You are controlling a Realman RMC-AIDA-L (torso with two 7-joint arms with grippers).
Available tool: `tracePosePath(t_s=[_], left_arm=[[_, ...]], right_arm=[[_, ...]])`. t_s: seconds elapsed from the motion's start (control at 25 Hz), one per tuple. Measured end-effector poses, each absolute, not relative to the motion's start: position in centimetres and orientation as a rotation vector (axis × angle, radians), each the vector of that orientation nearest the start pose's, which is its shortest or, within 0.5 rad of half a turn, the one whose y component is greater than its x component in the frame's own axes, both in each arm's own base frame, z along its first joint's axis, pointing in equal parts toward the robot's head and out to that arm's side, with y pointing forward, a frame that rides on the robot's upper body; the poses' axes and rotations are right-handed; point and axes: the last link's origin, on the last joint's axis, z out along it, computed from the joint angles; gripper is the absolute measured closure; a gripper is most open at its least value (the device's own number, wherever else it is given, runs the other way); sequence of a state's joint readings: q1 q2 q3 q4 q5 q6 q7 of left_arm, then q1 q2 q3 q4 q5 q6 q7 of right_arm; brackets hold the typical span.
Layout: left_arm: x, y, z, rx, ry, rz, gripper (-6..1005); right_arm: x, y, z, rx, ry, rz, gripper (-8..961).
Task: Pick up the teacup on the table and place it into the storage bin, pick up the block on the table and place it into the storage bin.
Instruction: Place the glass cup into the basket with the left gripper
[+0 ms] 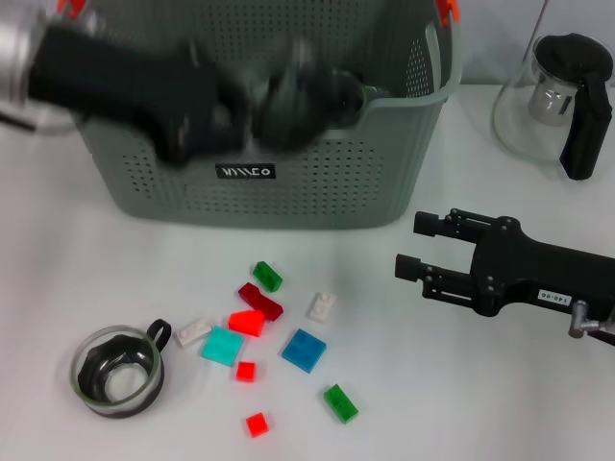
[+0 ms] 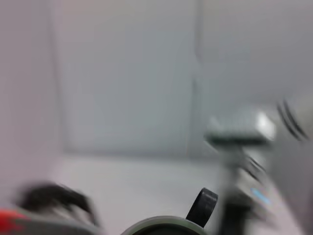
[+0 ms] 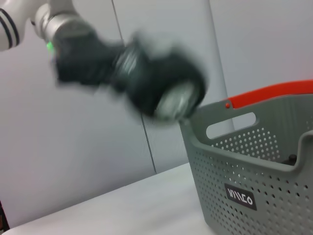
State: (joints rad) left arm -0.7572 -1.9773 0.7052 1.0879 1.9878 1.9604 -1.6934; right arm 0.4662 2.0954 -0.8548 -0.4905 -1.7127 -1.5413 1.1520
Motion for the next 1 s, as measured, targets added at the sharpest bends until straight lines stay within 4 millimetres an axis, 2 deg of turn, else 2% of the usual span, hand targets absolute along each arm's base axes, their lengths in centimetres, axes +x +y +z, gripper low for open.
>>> tracePosePath(t_s=[0.12, 0.24, 0.44, 0.64, 0.8, 1.0], left_arm=[[-13.5, 38.2, 10.5, -2.859, -0.179, -0.696, 913], [-12.6, 40.4, 9.8, -2.76, -0.262, -0.633, 904], [-10.9, 44.7, 7.3, -2.62, -0.486, -0.31, 889], [-9.2, 47.6, 4.0, -2.485, -0.522, 0.048, 874], [-9.5, 49.0, 1.4, -2.424, -0.456, 0.252, 862], [-10.2, 49.2, -0.7, -2.418, -0.391, 0.374, 848]], right_arm=[[25.7, 30.4, -3.4, -2.671, 0.537, 0.947, 238], [25.6, 30.6, -3.5, -2.673, 0.534, 0.949, 238], [25.3, 30.8, -3.5, -2.679, 0.521, 0.952, 238], [25.2, 30.9, -3.5, -2.679, 0.52, 0.952, 239], [25.2, 30.8, -3.6, -2.68, 0.522, 0.954, 238], [25.2, 30.8, -3.6, -2.68, 0.525, 0.955, 238]])
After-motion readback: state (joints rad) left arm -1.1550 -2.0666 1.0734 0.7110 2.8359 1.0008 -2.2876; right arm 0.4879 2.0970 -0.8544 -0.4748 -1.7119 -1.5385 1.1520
